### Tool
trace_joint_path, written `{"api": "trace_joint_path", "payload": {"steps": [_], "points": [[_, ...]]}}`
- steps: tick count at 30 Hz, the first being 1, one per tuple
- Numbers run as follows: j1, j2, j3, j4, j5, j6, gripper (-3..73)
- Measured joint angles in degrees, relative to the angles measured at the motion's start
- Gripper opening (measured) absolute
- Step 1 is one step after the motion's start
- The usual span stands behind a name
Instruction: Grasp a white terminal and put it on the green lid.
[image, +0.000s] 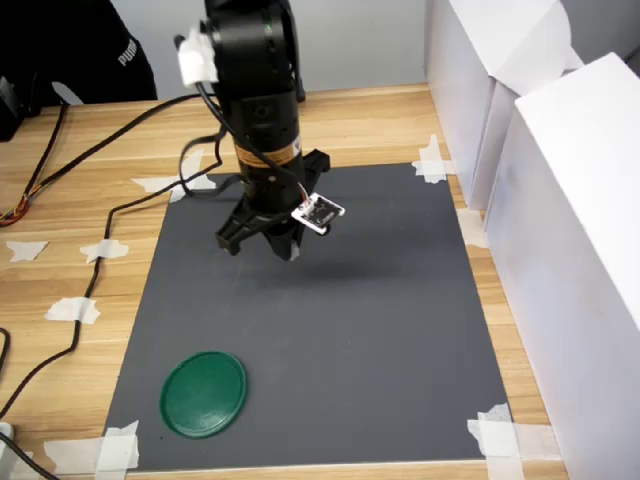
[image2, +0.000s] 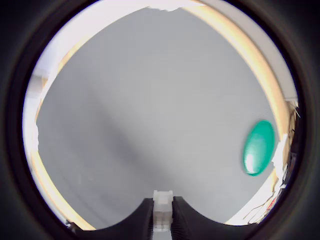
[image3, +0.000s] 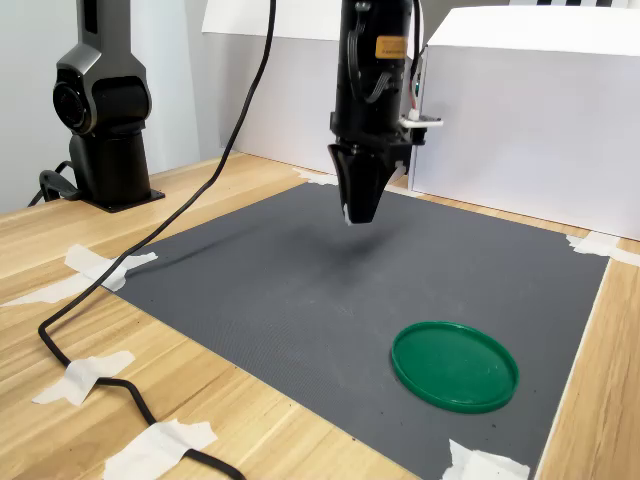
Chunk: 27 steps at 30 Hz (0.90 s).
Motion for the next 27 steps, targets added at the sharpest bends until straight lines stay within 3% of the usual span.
{"api": "trace_joint_path", "payload": {"steps": [7, 15, 27], "points": [[-7.08, 0.5, -10.87, 1.2, 0.7, 0.97, 8.3], [-13.69, 5.42, -14.9, 1.2, -3.7, 2.49, 8.3], [-14.73, 13.48, -16.93, 1.2, -8.19, 1.6, 8.3]]}}
